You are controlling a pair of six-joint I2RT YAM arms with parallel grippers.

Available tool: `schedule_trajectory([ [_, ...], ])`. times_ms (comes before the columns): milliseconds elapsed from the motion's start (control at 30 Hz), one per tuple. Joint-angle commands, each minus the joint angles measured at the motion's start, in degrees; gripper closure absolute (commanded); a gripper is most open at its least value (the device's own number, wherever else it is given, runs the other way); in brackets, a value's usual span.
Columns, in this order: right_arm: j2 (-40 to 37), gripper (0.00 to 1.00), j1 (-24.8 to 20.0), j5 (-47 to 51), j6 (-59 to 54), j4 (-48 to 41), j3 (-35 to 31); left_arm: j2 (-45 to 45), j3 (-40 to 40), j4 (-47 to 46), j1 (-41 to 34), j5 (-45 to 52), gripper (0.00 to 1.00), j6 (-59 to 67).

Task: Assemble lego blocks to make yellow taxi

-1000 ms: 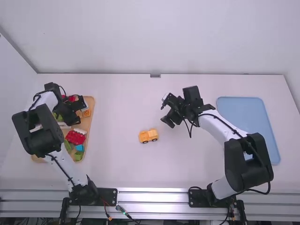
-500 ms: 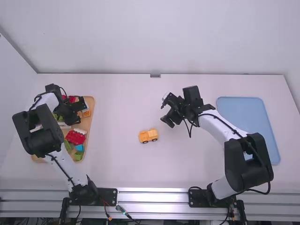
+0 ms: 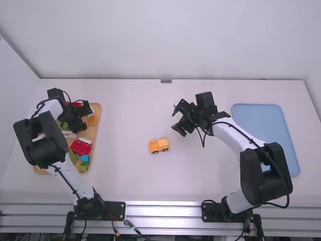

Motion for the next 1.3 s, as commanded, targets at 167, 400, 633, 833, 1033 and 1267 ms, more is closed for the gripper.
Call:
schedule_trajectory([
  [167,-0.79,0.01,0.00,-0.31,0.09,0.00,1.33,3.37,-0.52,-1.53,1.22,1.27,0.18,-0.46],
  [400,-0.79,0.01,-0.07,-0.31,2.91,2.08,1.33,3.67,-0.52,-2.34,2.89,1.51,0.23,-0.46],
  [633,-0.79,0.01,-0.04,-0.33,3.32,2.56,1.33,3.67,-0.52,-2.62,2.86,2.10,0.26,-0.48],
  [833,-0.79,0.01,-0.04,-0.31,3.48,2.56,1.33,3.67,-0.50,-0.94,2.89,4.42,0.26,-5.44],
  [1033,-0.79,0.01,-0.04,-0.31,3.50,2.56,1.33,3.65,-0.50,1.01,2.84,4.94,0.23,-8.68],
  [1267,-0.79,0.01,-0.04,-0.31,3.50,2.58,1.33,3.67,-0.50,0.52,2.84,7.48,0.26,-9.55],
])
